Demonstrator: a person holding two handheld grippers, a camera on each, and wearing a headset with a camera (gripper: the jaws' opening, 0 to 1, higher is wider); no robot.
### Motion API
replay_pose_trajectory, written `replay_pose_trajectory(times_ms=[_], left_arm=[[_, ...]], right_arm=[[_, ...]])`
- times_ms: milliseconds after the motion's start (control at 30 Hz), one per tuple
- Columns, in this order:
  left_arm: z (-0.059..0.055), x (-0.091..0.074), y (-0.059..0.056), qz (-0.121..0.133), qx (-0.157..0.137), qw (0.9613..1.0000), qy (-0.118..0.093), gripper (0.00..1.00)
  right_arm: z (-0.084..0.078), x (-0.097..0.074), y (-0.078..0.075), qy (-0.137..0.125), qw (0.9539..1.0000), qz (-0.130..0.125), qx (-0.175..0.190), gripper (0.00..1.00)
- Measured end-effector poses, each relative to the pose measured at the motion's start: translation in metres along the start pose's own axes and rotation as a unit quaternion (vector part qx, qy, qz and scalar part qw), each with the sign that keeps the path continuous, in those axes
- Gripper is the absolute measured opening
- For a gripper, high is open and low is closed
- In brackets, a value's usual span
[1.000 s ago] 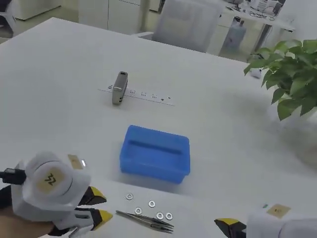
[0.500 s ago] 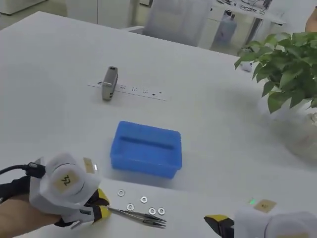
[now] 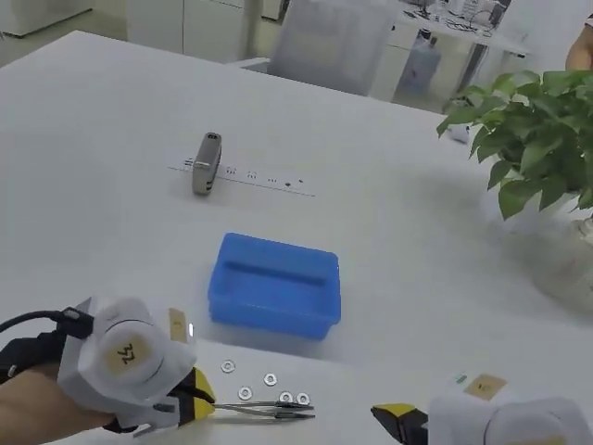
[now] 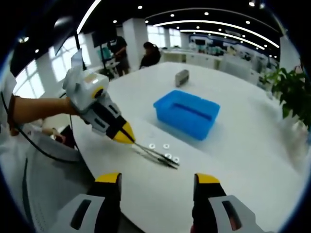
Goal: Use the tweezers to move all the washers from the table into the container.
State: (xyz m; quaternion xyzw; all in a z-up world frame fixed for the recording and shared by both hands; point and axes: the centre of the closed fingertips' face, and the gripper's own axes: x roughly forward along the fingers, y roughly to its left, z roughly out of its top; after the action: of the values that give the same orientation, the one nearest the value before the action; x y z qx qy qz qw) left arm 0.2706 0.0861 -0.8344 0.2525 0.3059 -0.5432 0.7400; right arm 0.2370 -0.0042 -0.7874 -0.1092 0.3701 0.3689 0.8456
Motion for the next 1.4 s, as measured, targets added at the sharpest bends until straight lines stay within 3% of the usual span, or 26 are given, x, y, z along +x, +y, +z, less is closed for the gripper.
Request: replay_pose_trajectory(times_ms=[133, 267, 467, 700, 733, 833, 900, 1033, 1133, 1200, 1300, 1400], left_arm=[[0.028, -0.017, -0.010, 0.011, 0.020, 0.9993, -0.031, 0.00], [0.052, -0.036, -0.017, 0.015, 0.021, 0.9983, -0.052, 0.00], [0.076, -0.053, -0.028, 0.015, 0.035, 0.9965, -0.074, 0.00], [0.073, -0.056, -0.039, 0.001, 0.041, 0.9967, -0.070, 0.00], [0.073, -0.056, -0.040, -0.001, 0.040, 0.9966, -0.072, 0.00], [0.071, -0.059, -0.041, -0.002, 0.040, 0.9966, -0.073, 0.00], [0.069, -0.061, -0.041, -0.004, 0.038, 0.9968, -0.071, 0.00], [0.065, -0.064, -0.042, -0.005, 0.026, 0.9969, -0.074, 0.00], [0.063, -0.066, -0.043, -0.005, 0.010, 0.9969, -0.078, 0.00], [0.063, -0.067, -0.041, 0.003, 0.008, 0.9967, -0.081, 0.00], [0.061, -0.066, -0.039, 0.012, -0.023, 0.9952, -0.095, 0.00], [0.054, -0.059, -0.041, 0.012, -0.021, 0.9960, -0.086, 0.00]], right_arm=[[0.002, 0.001, 0.006, 0.000, 0.9996, 0.006, -0.026, 0.50], [0.000, 0.005, 0.010, 0.001, 0.9988, 0.020, -0.046, 0.37], [0.007, 0.017, 0.025, -0.006, 0.9960, 0.054, -0.072, 0.30], [0.019, 0.045, 0.049, -0.019, 0.9881, 0.114, -0.102, 0.20], [0.018, 0.048, 0.057, -0.013, 0.9849, 0.133, -0.110, 0.20], [0.019, 0.056, 0.067, -0.005, 0.9789, 0.145, -0.144, 0.21], [0.022, 0.060, 0.070, -0.005, 0.9787, 0.144, -0.146, 0.20], [0.027, 0.072, 0.077, -0.007, 0.9723, 0.163, -0.168, 0.14], [0.026, 0.080, 0.074, -0.002, 0.9724, 0.163, -0.167, 0.07], [0.027, 0.077, 0.075, -0.004, 0.9693, 0.169, -0.178, 0.07], [0.028, 0.077, 0.075, -0.014, 0.9666, 0.166, -0.195, 0.06], [0.027, 0.077, 0.076, -0.012, 0.9667, 0.166, -0.195, 0.06]])
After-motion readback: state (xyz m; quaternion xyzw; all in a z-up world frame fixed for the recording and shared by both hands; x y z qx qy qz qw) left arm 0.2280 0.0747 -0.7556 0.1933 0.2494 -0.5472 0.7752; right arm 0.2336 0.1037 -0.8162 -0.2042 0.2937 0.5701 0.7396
